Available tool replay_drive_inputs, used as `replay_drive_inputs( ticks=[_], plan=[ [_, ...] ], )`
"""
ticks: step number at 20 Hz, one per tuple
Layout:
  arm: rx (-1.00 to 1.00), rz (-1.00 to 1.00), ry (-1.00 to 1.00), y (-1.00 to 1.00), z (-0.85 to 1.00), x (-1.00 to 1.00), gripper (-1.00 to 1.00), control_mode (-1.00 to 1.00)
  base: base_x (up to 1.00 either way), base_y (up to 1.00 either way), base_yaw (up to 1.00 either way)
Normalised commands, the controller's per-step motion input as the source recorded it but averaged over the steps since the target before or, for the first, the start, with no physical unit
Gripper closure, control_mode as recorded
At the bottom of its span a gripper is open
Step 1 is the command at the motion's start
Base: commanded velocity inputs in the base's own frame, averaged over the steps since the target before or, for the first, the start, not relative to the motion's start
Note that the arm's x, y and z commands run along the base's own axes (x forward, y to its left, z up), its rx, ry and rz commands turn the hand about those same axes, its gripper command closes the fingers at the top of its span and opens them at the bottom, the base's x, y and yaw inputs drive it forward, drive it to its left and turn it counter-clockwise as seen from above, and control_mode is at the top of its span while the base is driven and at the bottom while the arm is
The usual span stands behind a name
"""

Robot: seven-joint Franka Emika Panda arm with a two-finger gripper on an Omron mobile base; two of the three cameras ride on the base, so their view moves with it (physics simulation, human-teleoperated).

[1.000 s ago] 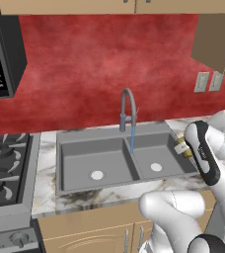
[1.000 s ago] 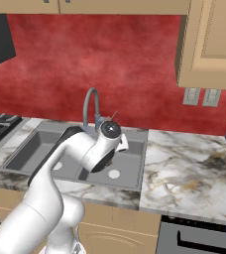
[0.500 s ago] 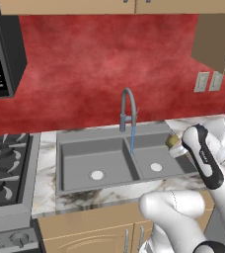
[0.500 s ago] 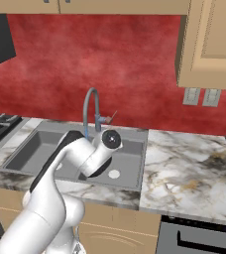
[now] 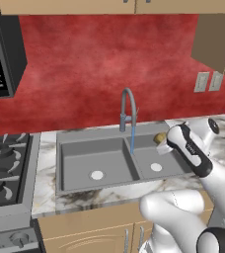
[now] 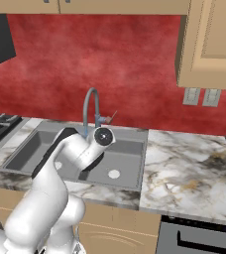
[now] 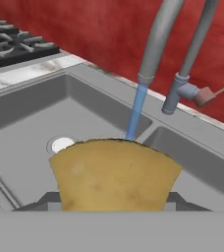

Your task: Soak the sponge with water for a few seconds and then drop it inside the sink.

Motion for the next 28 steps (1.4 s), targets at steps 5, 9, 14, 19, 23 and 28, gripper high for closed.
replay_drive_inputs(
  ticks=[5,9,14,19,23,28],
  plan=[
    [0.00,0.00,0.00,0.14,0.00,0.33,1.00,-1.00,0.00,0.00,0.00],
    [0.00,0.00,0.00,0.00,-0.09,0.04,1.00,-1.00,0.00,0.00,0.00],
    [0.00,0.00,0.00,0.00,-0.18,0.00,1.00,-1.00,0.00,0.00,0.00],
    [0.00,0.00,0.00,0.00,-0.18,0.05,1.00,-1.00,0.00,0.00,0.00],
    [0.00,0.00,0.00,0.00,-0.17,0.30,1.00,-1.00,0.00,0.00,0.00],
    [0.00,0.02,0.00,0.00,-0.12,0.37,1.00,-1.00,0.00,0.00,0.00]
  ],
)
